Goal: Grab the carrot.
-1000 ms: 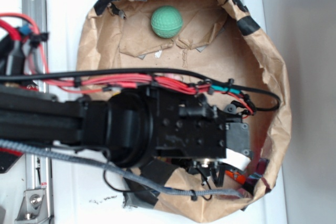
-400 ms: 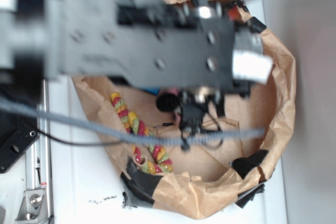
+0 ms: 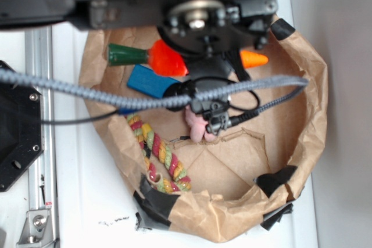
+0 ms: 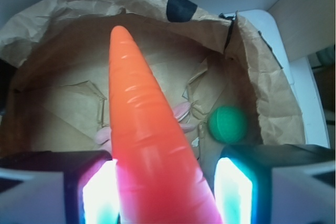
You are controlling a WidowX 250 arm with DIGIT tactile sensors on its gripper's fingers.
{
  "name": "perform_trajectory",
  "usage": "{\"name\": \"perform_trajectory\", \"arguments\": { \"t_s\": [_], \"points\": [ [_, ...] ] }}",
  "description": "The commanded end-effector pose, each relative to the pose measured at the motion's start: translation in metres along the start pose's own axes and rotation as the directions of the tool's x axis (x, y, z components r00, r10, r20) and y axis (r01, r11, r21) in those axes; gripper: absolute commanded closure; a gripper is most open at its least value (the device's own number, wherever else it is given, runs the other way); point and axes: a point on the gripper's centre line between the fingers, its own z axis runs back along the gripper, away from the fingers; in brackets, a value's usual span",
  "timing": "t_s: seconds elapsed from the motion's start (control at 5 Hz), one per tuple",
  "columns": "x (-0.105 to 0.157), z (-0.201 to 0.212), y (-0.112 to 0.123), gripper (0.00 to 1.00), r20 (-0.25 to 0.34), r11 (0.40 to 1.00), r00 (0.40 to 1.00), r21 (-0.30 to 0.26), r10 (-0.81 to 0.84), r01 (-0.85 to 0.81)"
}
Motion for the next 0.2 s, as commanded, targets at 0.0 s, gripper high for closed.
{"name": "perform_trajectory", "arguments": {
  "t_s": [0.0],
  "points": [
    [-0.0023,0.0135,-0.0089,1.0,0.037,0.998,0.997,0.002,0.068,-0.068]
  ]
}}
